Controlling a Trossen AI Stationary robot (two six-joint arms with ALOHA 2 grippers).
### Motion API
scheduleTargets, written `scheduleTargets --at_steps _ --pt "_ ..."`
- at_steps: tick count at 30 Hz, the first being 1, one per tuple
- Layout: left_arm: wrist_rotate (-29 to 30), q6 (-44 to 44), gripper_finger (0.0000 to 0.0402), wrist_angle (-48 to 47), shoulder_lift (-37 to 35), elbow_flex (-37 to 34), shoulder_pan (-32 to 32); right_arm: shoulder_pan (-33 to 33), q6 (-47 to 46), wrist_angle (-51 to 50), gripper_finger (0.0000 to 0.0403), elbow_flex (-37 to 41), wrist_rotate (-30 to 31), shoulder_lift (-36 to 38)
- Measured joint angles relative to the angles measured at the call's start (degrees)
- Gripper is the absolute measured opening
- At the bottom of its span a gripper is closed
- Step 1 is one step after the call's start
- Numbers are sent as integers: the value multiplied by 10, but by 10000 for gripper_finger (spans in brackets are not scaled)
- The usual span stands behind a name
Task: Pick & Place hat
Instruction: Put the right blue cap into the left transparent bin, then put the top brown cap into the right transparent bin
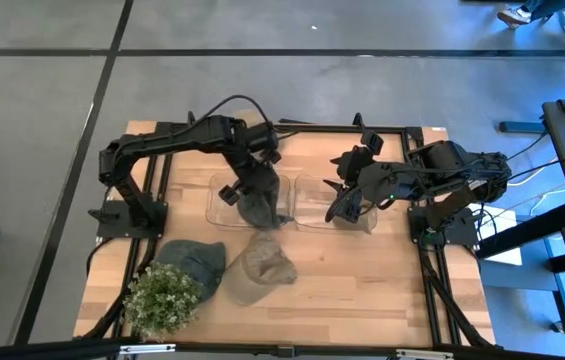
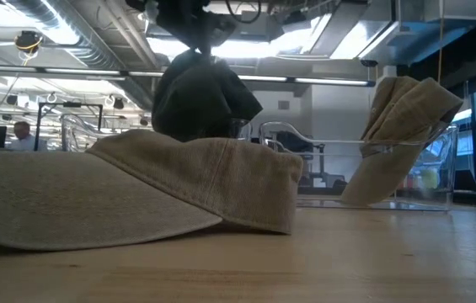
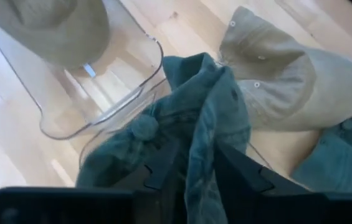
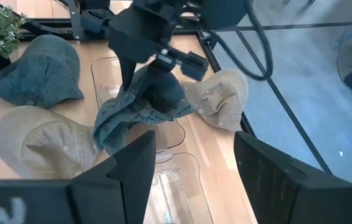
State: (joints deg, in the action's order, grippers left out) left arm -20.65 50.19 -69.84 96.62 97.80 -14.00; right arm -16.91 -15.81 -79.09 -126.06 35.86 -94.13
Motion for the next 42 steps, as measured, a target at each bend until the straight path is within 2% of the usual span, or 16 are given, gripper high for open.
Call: scheduleTargets --at_steps 6,12,18,21,25,28,31,34,39,42 --pt "-10 1 141 32 -9 -14 -37 0 1 -6 217 0 0 0" --pt "-24 -17 151 58 -36 -13 -83 0 13 -41 217 0 -2 0" --pt "-181 -65 150 77 -86 -13 -139 -10 -20 -100 217 1 -16 2" --pt "-203 -101 154 87 -116 -13 -160 -11 -18 -75 217 35 -32 7" --pt "-174 -175 157 108 -156 -34 -164 -6 -15 10 217 155 -73 43" --pt "-156 -255 157 176 -191 -82 -152 6 8 125 217 260 -128 94" --pt "-93 -324 157 257 -232 -148 -132 18 26 219 217 338 -160 151" --pt "-25 -379 157 325 -280 -218 -116 25 25 275 217 393 -155 213" --pt "-20 -465 156 441 -339 -314 -92 43 29 338 217 476 -154 289" --pt "-17 -503 155 465 -354 -351 -77 54 43 373 217 513 -154 320"
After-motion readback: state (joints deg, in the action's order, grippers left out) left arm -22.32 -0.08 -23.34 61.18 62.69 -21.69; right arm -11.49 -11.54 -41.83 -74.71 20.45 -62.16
